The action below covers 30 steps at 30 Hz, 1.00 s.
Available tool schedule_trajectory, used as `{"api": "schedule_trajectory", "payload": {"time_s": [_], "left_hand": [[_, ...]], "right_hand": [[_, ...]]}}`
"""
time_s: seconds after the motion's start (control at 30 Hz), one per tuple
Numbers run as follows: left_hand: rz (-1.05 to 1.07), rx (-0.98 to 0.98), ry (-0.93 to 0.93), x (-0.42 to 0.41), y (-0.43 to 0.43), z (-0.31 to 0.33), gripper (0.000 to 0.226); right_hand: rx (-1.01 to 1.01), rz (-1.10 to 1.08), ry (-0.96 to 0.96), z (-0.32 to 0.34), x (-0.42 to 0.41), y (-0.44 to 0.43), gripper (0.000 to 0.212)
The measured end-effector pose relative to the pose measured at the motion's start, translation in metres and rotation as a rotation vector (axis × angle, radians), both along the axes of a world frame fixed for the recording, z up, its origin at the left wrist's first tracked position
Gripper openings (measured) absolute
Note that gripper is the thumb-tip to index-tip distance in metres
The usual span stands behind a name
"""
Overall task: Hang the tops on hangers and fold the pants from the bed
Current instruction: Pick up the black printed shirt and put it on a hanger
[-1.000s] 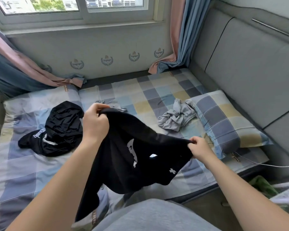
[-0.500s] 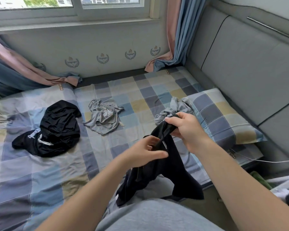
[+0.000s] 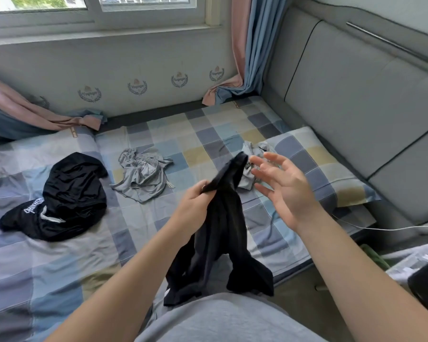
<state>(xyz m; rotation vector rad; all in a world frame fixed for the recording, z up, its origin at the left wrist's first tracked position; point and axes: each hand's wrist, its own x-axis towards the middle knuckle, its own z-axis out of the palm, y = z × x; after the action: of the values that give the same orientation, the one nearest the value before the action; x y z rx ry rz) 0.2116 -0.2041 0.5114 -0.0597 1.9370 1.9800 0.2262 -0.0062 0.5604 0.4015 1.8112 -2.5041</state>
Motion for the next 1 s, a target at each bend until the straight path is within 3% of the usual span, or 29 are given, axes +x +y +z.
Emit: {"api": "schedule_trajectory", "payload": {"time_s": [0.13,0.3,0.53,0.67,0.83,0.93,1.0], "left_hand": [[0.088,0.176,-0.088,-0.001,0.002,0.024,0.021],[0.078,0.391,-0.114,0.002,-0.005,0.053,0.024],[0.091,0.493,-0.057,0.007,-0.014,0.085,0.031],[0.121,0.517,-0.034,0.004,-0.026,0.095,0.035],[0.224,0.434,-0.032,-0.007,-0.039,0.086,0.021],[0.185,0.325,0.011,-0.015,-0.044,0.073,0.022],[0.096,0.150,0.069,-0.018,-0.047,0.064,0.023]], "right_hand": [[0.132,0.104,0.039,-0.014,0.014,-0.002,0.030],[0.364,0.321,0.085,-0.035,0.019,-0.022,0.050],[0.632,0.437,-0.071,-0.088,0.007,-0.029,0.022],[0.918,0.599,-0.217,-0.119,0.008,-0.013,0.025],[1.082,0.640,-0.324,-0.145,0.018,0.013,0.026],[0.974,0.557,-0.364,-0.146,0.019,0.024,0.011],[0.887,0.481,-0.372,-0.139,0.017,0.027,0.016]]}}
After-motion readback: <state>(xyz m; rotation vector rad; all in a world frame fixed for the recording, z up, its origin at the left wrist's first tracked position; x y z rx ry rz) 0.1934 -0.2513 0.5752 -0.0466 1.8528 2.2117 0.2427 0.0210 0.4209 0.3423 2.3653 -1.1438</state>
